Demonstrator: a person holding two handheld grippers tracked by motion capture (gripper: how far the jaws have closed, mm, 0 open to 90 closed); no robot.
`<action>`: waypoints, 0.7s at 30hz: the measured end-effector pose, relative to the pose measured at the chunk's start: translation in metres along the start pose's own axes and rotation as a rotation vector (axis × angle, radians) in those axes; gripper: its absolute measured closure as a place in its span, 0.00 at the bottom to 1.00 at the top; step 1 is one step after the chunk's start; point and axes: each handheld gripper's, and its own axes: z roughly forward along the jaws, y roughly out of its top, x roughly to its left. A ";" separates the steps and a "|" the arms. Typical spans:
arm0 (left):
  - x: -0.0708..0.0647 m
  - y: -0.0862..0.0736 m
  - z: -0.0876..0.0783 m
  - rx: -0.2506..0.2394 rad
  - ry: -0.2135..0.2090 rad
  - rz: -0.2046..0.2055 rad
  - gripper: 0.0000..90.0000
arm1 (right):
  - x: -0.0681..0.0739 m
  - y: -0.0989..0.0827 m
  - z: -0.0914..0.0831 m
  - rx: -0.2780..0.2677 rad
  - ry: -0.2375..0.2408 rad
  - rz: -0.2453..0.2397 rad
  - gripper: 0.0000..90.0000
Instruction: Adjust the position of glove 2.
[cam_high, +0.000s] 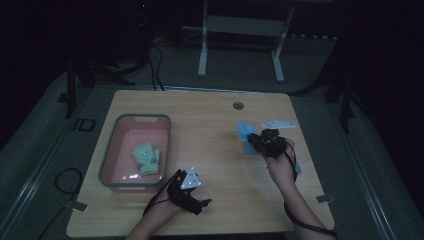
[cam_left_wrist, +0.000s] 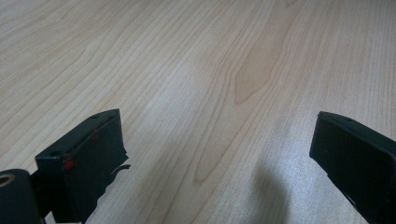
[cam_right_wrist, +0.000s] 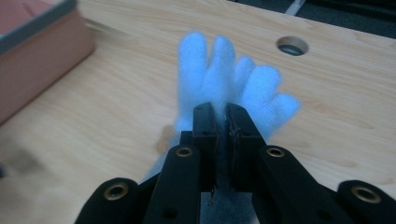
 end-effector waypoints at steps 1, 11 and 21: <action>0.000 0.000 0.000 -0.001 0.001 0.002 0.04 | 0.013 -0.002 -0.004 -0.005 0.027 0.004 0.93; -0.002 0.000 -0.002 -0.010 0.006 0.010 0.04 | 0.059 -0.031 0.016 0.030 0.006 0.014 0.93; -0.004 -0.001 0.000 -0.009 -0.005 0.013 0.04 | 0.066 -0.066 0.053 0.120 0.014 0.041 0.88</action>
